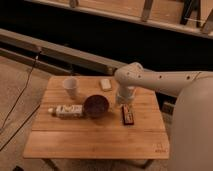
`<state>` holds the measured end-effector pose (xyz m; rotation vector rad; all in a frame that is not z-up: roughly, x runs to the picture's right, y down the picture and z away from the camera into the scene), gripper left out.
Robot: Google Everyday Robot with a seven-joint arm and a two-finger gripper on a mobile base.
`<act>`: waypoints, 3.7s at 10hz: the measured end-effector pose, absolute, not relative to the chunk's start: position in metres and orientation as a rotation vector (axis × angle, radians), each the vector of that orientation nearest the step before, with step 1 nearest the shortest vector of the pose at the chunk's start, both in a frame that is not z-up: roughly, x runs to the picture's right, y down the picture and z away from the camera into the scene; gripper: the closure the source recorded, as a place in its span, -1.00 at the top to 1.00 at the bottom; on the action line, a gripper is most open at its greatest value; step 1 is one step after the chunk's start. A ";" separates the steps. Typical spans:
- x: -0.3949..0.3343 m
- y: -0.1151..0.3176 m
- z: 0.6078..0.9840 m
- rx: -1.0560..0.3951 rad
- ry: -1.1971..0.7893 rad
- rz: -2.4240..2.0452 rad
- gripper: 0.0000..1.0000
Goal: Place the eraser on the white sponge
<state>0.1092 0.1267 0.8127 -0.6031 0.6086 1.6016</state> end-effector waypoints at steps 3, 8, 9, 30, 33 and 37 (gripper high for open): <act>0.124 0.132 0.839 -0.604 0.648 1.600 0.30; 0.136 0.144 0.874 -0.636 0.700 1.622 0.30; 0.137 0.147 0.879 -0.642 0.708 1.626 0.30; 0.129 0.033 0.877 -0.555 0.595 1.522 -1.00; 0.124 -0.009 0.878 -0.506 0.557 1.479 -1.00; 0.108 -0.045 0.888 -0.474 0.517 1.440 -1.00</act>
